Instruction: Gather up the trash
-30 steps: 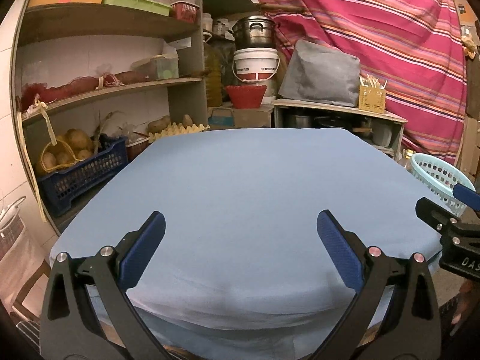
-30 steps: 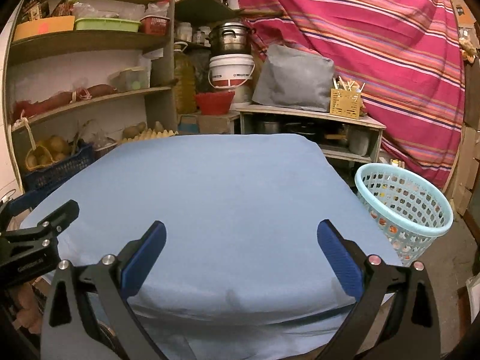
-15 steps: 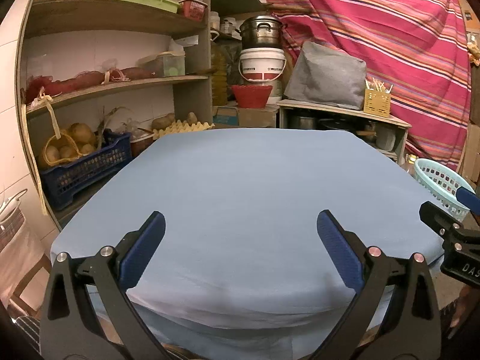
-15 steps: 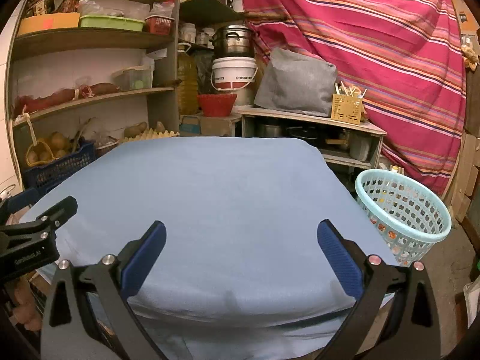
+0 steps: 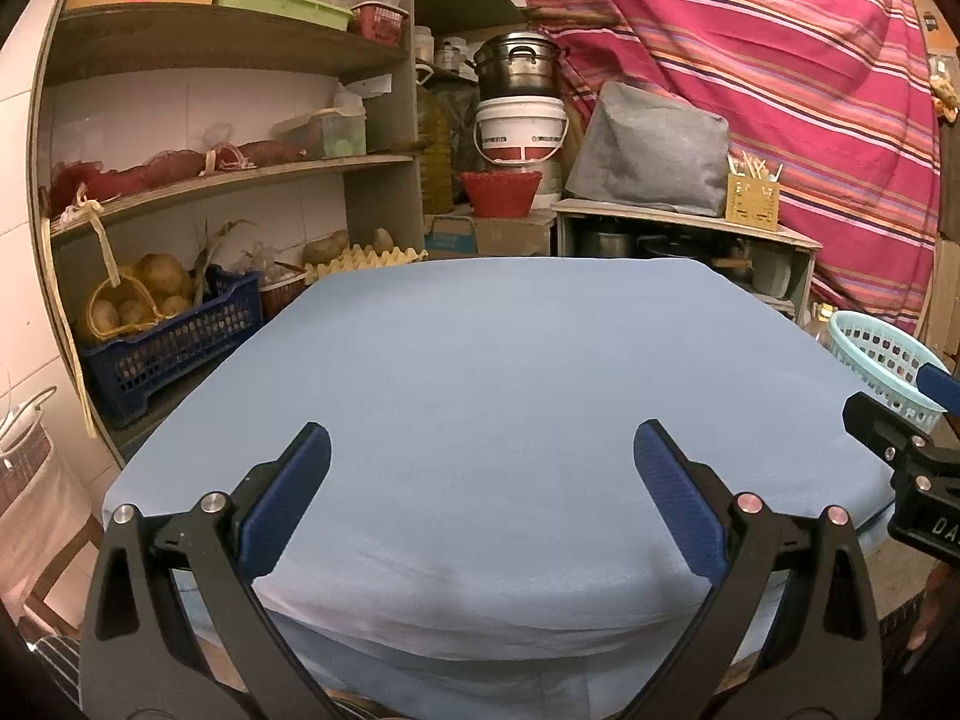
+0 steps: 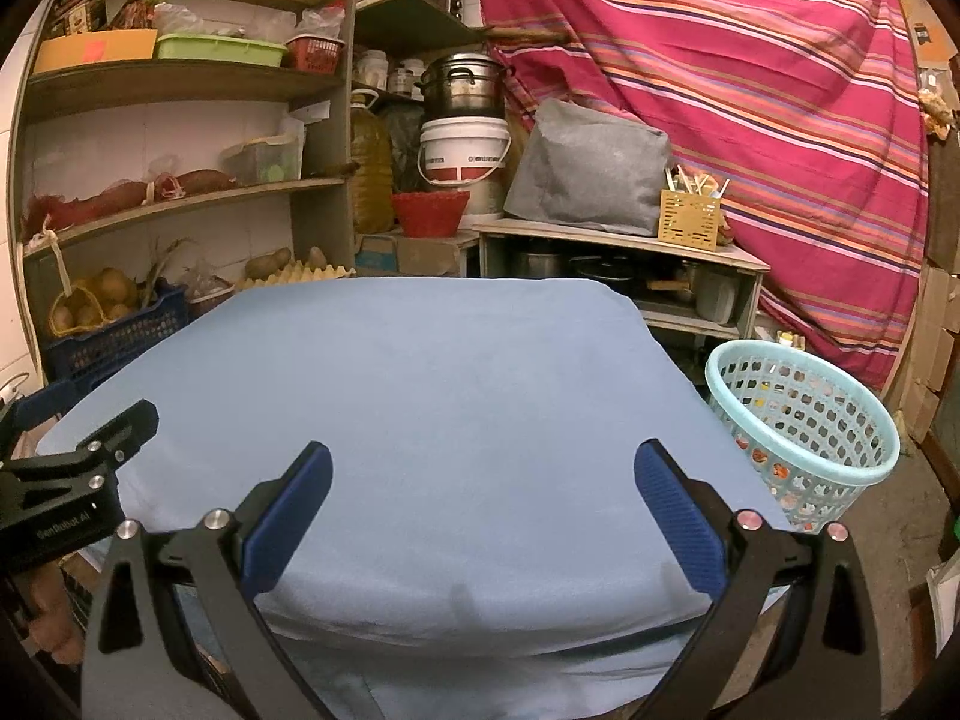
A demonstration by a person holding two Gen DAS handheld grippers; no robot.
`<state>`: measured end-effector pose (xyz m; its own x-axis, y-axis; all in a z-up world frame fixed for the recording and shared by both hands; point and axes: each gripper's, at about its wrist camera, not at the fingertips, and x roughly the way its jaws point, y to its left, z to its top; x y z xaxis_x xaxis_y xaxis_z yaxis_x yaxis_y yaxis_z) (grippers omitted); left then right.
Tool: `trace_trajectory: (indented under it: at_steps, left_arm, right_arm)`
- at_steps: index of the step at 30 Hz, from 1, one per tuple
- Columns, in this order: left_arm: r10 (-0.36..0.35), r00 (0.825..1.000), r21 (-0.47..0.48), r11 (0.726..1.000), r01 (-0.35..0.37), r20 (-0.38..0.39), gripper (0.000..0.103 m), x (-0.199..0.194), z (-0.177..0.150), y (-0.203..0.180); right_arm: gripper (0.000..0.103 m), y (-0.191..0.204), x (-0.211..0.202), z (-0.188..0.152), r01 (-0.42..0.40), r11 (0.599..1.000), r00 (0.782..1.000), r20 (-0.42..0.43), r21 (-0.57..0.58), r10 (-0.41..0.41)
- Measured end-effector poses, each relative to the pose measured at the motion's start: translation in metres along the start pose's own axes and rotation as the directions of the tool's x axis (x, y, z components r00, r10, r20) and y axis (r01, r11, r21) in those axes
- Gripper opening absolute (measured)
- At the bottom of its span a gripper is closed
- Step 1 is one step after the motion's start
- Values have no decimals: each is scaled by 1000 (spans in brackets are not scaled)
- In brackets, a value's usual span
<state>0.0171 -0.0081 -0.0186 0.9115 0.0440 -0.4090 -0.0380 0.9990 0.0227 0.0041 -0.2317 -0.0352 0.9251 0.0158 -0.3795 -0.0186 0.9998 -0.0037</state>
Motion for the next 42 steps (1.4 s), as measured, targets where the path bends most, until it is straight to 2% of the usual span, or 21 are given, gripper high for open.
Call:
trace_trajectory:
  at_steps: [42]
  left_arm:
    - [-9,1000,12,1000,9,17,98,-1,3,-10]
  right_arm:
    - [98,-8,-2,3,7,1000,1000,11,-5,-7]
